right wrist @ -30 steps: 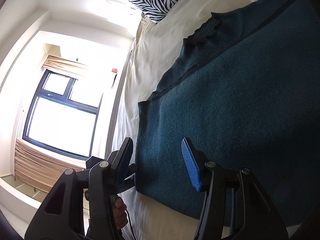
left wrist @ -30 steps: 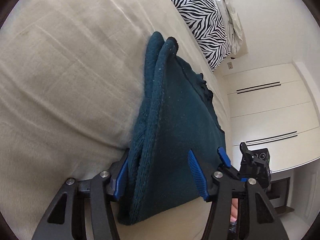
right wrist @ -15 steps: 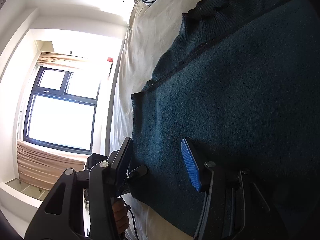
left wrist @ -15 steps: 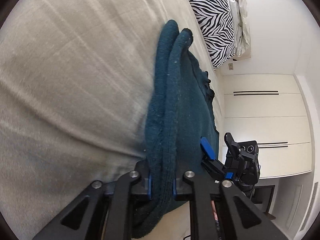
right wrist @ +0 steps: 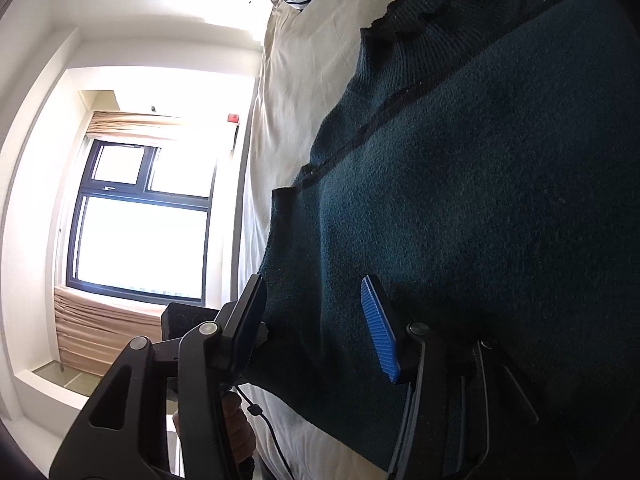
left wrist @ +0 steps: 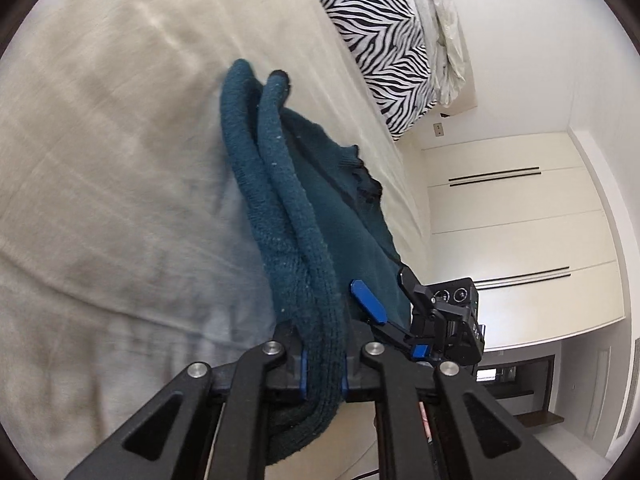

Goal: Fold small clothes

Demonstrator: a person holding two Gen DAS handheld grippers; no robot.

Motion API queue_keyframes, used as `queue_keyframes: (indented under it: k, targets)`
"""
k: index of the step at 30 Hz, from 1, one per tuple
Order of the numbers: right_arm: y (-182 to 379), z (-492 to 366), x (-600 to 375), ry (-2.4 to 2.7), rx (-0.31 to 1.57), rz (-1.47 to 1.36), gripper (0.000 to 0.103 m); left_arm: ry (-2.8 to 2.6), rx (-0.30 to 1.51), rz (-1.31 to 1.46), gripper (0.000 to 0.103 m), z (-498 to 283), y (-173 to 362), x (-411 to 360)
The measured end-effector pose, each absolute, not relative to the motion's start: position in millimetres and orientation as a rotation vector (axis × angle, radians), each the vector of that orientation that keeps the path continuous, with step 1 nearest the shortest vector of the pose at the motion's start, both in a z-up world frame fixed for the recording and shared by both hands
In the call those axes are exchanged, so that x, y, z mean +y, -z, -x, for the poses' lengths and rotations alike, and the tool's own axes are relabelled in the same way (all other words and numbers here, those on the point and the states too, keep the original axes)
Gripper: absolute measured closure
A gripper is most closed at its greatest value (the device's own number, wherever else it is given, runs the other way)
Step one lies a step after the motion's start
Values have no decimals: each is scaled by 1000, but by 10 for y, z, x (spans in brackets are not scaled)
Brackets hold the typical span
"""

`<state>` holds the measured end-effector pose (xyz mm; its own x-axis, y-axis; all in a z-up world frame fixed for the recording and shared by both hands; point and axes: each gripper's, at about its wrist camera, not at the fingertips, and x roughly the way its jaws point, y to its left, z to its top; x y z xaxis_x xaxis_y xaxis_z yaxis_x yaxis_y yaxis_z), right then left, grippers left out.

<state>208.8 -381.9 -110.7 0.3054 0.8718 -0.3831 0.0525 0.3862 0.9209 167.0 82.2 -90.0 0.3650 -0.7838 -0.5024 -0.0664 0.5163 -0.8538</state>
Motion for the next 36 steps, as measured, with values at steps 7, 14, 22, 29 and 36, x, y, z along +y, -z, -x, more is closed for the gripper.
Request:
queue_keyframes:
  k: [7,14,22,29,36]
  targets:
    - [953,-2088,-4633,-685,1034,-1175,47,691,1086,775,92,-1808,394,-144]
    - [1041,-2132,-5280,-630,1006,-1273,39,760,1149,628,91,-1938,624,-1263]
    - [1233,-2221,-5366,-610,1069,-1245,38,848,1159,649,35,-1848,854,-1569]
    - [1192,-2274,-5184,-576,1114,-1123,38,872,1110,596,34,-1573,704,-1309]
    - [1090,-2323,-4910,-453,1218,-810,81,823,1096,596,34,-1355,662,-1110]
